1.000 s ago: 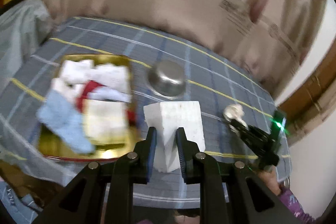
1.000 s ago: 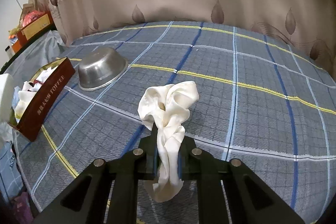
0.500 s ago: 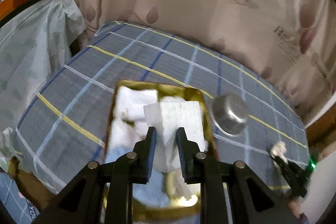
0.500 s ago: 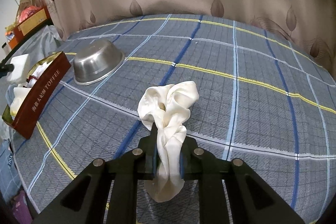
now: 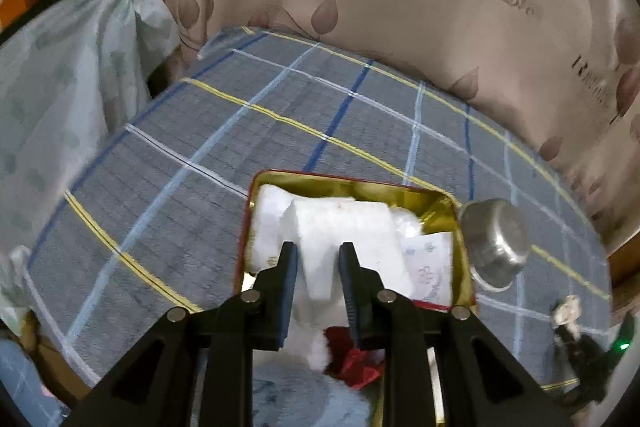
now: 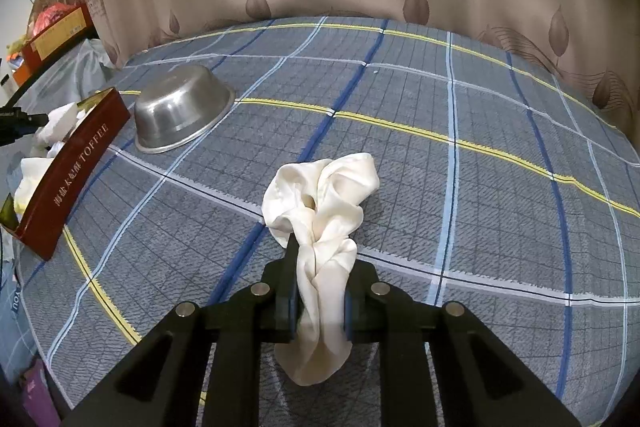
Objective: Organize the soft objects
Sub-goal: 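Lower the white pad into the gold tin and open the left gripper, then carry the cream scrunchie over the gold tin and open the right gripper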
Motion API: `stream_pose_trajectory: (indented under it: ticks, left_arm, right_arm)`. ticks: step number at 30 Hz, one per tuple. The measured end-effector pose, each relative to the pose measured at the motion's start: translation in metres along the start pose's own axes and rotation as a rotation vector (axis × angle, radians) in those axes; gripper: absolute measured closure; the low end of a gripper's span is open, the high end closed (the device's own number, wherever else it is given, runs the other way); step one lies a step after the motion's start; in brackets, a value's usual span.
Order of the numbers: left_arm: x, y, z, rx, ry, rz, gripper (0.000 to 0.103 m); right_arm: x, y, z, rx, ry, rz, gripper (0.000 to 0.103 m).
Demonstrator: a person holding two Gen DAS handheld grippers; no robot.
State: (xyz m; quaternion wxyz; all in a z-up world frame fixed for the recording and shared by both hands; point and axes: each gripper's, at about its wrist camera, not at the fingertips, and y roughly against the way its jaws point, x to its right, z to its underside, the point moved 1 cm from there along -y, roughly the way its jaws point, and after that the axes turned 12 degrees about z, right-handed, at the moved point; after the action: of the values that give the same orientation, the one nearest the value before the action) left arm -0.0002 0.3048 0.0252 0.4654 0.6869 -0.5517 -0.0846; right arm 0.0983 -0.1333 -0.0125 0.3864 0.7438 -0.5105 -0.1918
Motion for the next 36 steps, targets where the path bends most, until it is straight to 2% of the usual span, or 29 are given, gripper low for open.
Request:
stream_pose_trajectory:
  ticks: [2, 4, 9, 13, 16, 19, 21, 22, 23, 25, 27, 32, 36]
  left_arm:
    - [0.004, 0.0, 0.002, 0.001, -0.043, -0.054, 0.068]
    - [0.007, 0.003, 0.003, 0.019, -0.066, -0.091, 0.062]
    - [0.008, 0.015, 0.002, 0.049, -0.069, -0.126, 0.06]
    - [0.014, 0.035, 0.01, 0.076, -0.043, -0.111, 0.059]
    - [0.02, 0.058, 0.029, 0.105, -0.024, -0.118, 0.056]
    - [0.028, 0.076, 0.052, 0.122, -0.026, -0.162, 0.052]
    - [0.034, 0.091, 0.072, 0.138, -0.026, -0.183, 0.044]
    - [0.036, 0.098, 0.082, 0.148, -0.031, -0.189, 0.035]
    - [0.039, 0.106, 0.094, 0.156, -0.031, -0.209, 0.031]
    - [0.041, 0.116, 0.109, 0.163, -0.022, -0.23, 0.031]
    - [0.044, 0.126, 0.122, 0.188, -0.028, -0.219, 0.031]
    - [0.049, 0.133, 0.134, 0.211, -0.074, -0.226, 0.03]
    - [0.046, 0.124, 0.137, 0.187, -0.087, -0.237, 0.03]
  right_arm:
    - [0.0, 0.0, 0.0, 0.0, 0.002, 0.002, 0.087]
    - [0.0, 0.0, 0.0, 0.0, 0.001, 0.002, 0.087]
    - [0.0, 0.0, 0.0, 0.001, 0.001, 0.002, 0.087]
    - [0.0, 0.0, 0.0, 0.001, 0.001, 0.002, 0.087]
    - [0.0, 0.0, 0.0, 0.0, 0.003, -0.001, 0.087]
    - [-0.001, 0.001, -0.001, -0.001, 0.009, -0.002, 0.087]
    - [-0.002, 0.001, -0.002, -0.005, 0.013, -0.004, 0.087]
    - [-0.004, 0.002, -0.003, -0.01, 0.014, -0.006, 0.087]
    - [-0.006, 0.004, -0.004, -0.014, 0.008, -0.017, 0.087]
    - [-0.013, 0.011, -0.007, -0.011, -0.001, -0.043, 0.087]
    - [-0.026, 0.021, -0.013, 0.007, 0.009, -0.065, 0.087]
    - [-0.083, 0.062, -0.04, 0.069, 0.034, -0.204, 0.087]
    - [-0.136, 0.073, -0.063, 0.054, 0.027, -0.334, 0.087]
